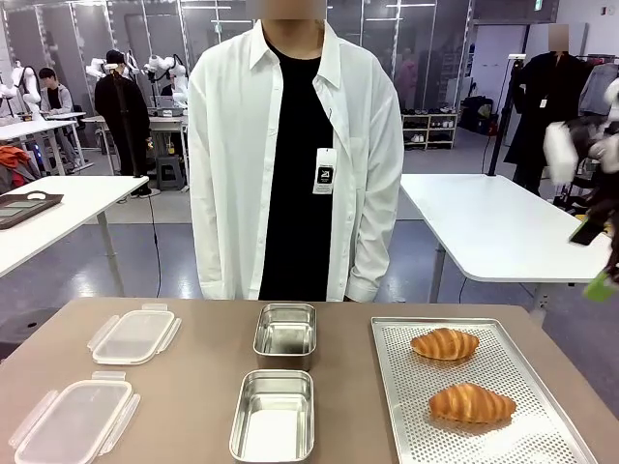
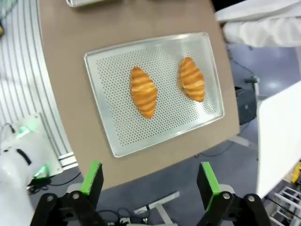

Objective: Place the bread into the airtight container.
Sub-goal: Pick up a Butter Roll and place it into an empty Airtight Container.

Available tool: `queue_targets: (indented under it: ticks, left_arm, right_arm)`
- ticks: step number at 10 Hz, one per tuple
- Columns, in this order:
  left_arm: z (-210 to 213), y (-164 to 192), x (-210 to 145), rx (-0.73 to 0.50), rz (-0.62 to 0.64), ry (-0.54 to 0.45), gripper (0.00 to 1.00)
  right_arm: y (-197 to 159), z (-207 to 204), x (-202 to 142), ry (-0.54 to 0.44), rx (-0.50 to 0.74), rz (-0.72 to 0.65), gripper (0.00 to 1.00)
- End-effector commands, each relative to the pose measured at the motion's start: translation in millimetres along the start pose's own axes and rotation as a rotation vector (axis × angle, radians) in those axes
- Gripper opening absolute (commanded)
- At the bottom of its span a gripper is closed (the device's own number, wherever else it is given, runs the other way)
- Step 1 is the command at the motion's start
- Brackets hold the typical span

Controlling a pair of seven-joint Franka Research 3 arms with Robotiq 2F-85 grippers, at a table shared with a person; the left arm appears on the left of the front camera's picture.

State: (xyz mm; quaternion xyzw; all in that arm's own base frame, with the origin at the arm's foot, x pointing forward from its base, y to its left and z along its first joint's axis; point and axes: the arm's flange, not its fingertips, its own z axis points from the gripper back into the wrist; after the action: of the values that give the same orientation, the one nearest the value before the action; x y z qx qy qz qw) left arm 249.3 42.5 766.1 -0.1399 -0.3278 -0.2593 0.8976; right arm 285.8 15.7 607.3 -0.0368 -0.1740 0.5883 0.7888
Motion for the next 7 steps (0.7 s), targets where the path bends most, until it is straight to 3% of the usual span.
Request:
queue_targets:
  ticks: [1, 3, 7]
  left_arm:
    - [1, -1, 1, 0.001, -0.017, 0.001, 1.00]
    - [1, -1, 1, 0.001, -0.017, 0.001, 1.00]
    - [1, -1, 1, 0.001, -0.017, 0.001, 1.00]
  right_arm:
    - [-14, -50, 9, 0.009, 0.100, 0.012, 1.00]
    - [-29, -125, 8, 0.069, 0.079, -0.006, 1.00]
    - [-28, -204, 10, 0.085, 0.163, 0.051, 1.00]
